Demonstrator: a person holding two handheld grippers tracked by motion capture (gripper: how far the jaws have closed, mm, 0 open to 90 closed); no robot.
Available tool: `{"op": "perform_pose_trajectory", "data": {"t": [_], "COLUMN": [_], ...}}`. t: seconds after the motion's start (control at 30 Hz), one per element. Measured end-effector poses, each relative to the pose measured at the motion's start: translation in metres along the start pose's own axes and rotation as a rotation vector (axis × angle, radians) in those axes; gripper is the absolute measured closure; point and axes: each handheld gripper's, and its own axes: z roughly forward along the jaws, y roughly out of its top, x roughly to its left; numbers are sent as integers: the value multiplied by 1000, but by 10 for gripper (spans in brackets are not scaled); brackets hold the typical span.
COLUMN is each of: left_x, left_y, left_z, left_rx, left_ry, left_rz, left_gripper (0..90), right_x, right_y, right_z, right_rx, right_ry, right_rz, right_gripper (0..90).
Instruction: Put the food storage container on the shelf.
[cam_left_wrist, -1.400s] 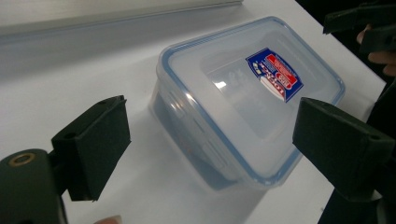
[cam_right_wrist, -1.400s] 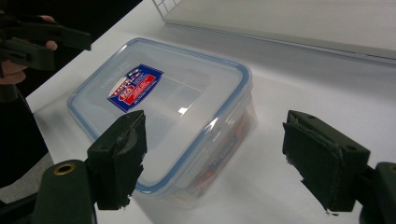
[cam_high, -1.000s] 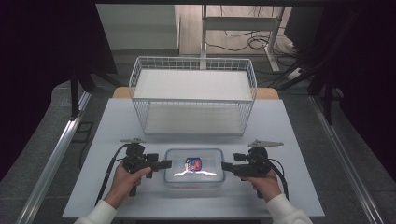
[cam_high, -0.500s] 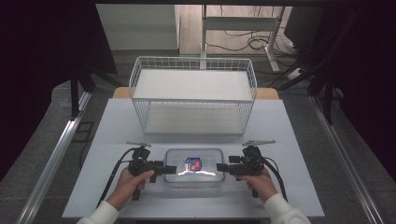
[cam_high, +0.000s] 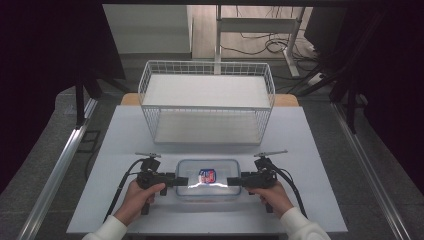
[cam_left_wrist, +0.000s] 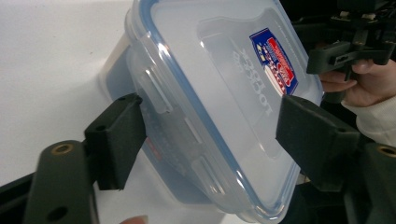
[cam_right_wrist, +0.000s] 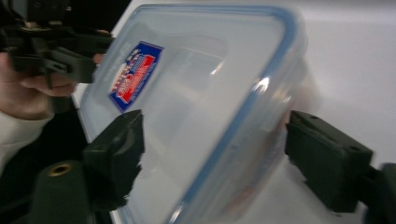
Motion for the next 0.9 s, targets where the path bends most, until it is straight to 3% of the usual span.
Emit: {"op": "perform_pose_trajectory", "data": {"t": [0.43, 0.9], "left_x": [-7, -21], "left_y": [-6, -16], "left_z": [-10, -20], "left_rx": [-39, -78], "left_ry": [6, 16], "left_rz": [-6, 27], "left_gripper": [400, 468], "right_x": [7, 20], "right_y": [-5, -15], "right_z": [-15, -26], "right_rx": [-51, -91], "right_ry": [-11, -9], "right_rz": [69, 78], "right_gripper": [434, 499]}}
